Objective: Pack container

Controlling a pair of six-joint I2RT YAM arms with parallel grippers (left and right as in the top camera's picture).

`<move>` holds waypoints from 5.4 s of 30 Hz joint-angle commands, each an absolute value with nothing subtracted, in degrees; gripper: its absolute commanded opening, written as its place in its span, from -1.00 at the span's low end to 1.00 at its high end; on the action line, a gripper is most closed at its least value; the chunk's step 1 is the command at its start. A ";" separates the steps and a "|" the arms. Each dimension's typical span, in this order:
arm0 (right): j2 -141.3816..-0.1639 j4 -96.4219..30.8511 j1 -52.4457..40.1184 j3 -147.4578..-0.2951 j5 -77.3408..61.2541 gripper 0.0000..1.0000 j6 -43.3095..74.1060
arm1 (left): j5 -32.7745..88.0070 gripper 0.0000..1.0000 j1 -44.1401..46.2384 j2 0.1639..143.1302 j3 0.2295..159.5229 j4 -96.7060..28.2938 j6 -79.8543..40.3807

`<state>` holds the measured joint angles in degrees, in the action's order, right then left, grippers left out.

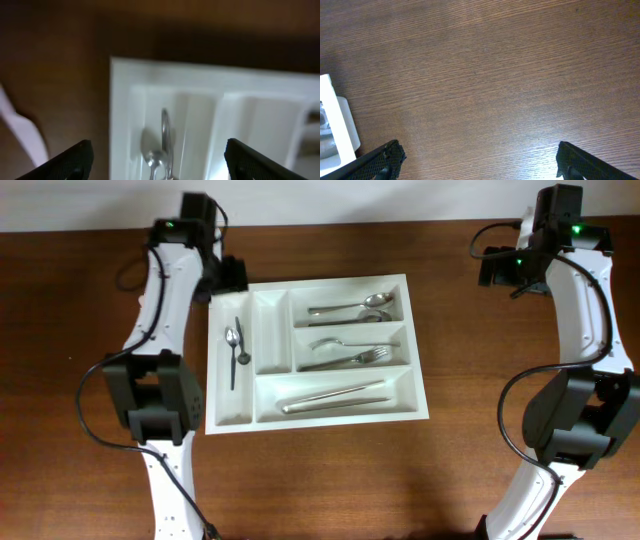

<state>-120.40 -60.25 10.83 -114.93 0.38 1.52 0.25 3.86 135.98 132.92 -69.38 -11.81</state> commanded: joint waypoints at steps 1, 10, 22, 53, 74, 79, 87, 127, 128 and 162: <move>-119.42 -60.27 10.96 -114.83 0.47 0.97 2.00 | 1.26 0.73 2.22 135.28 137.36 -69.89 -12.43; -119.42 -60.27 10.96 -114.85 0.47 0.98 2.00 | -4.10 0.74 -9.30 136.86 139.55 -75.57 -27.68; -119.42 -60.27 10.96 -114.83 0.47 0.97 2.00 | -3.20 0.74 -11.22 146.41 139.55 -79.64 -27.81; -119.42 -60.27 10.96 -114.83 0.47 0.97 2.00 | -2.83 -0.60 -10.55 153.01 137.58 -75.68 -27.14; -119.42 -60.27 10.96 -114.85 0.47 0.98 2.00 | -2.79 -0.96 -12.32 152.99 146.50 -79.59 -25.17; -119.42 -60.27 10.96 -114.83 0.47 0.98 2.00 | -2.83 -0.96 -12.32 152.99 147.98 -79.94 -24.73; -119.42 -60.27 10.96 -114.85 0.47 0.98 2.00 | -2.87 -0.96 -12.34 153.21 147.20 -79.77 -24.80; -119.42 -60.27 10.96 -114.85 0.47 0.98 2.00 | -2.35 -0.81 -12.10 162.34 143.39 -78.48 -24.80; -119.42 -60.27 10.96 -114.83 0.47 0.98 2.00 | -2.35 -0.81 -12.10 162.34 143.39 -78.41 -24.80; -119.42 -60.27 10.96 -114.83 0.47 0.98 2.00 | -1.26 -0.03 -9.65 168.05 143.37 -76.03 -24.77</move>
